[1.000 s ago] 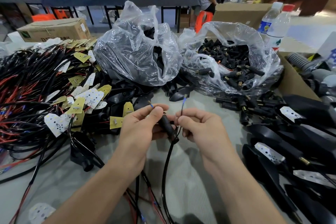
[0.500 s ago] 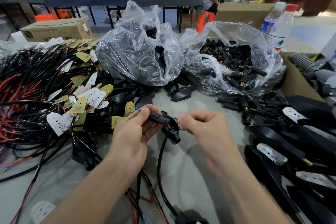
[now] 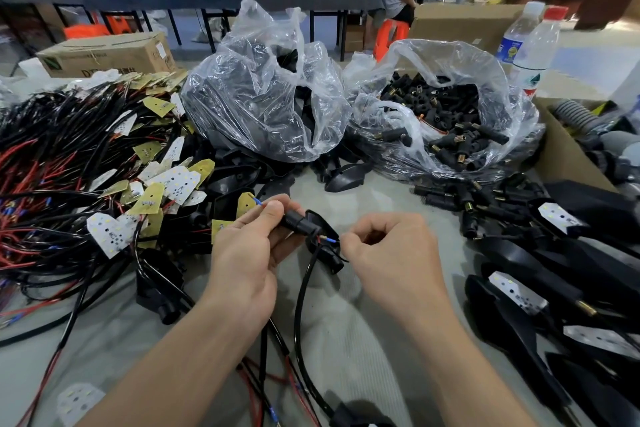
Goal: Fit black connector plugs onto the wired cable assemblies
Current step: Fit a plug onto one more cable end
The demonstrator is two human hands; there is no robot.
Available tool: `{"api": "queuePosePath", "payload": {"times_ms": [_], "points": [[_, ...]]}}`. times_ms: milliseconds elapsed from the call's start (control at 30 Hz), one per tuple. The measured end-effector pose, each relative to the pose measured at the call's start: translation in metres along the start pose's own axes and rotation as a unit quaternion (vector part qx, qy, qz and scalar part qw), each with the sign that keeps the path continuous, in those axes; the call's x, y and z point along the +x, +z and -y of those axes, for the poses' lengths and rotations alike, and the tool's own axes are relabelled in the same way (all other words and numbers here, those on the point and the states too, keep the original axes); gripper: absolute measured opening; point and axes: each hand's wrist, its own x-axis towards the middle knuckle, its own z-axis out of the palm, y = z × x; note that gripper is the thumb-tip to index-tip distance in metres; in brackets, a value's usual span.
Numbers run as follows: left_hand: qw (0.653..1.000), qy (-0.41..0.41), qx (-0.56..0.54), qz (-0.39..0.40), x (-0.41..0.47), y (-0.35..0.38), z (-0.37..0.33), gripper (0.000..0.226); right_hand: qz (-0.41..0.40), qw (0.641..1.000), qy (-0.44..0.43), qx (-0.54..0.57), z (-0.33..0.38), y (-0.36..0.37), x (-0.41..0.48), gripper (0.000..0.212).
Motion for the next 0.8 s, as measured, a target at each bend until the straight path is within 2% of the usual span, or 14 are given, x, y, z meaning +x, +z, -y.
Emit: {"api": "queuePosePath", "payload": {"times_ms": [167,367,533,800], "points": [[0.999,0.036,0.019,0.001,-0.006,0.003,-0.001,0.023,-0.013,1.000,0.007,0.012,-0.001,0.002,-0.001,0.017],[0.994,0.105,0.034,-0.022,-0.007,0.006,-0.003,0.032,0.016,0.999,0.005,0.036,0.001,0.006,-0.005,0.015],[0.993,0.104,0.041,-0.023,-0.006,0.004,-0.001,0.037,0.017,1.000,0.000,0.001,0.004,0.010,-0.008,0.011],[0.995,0.093,0.036,-0.019,-0.008,0.005,0.000,0.026,-0.037,0.999,0.007,0.007,0.002,0.012,-0.007,0.011]]}}
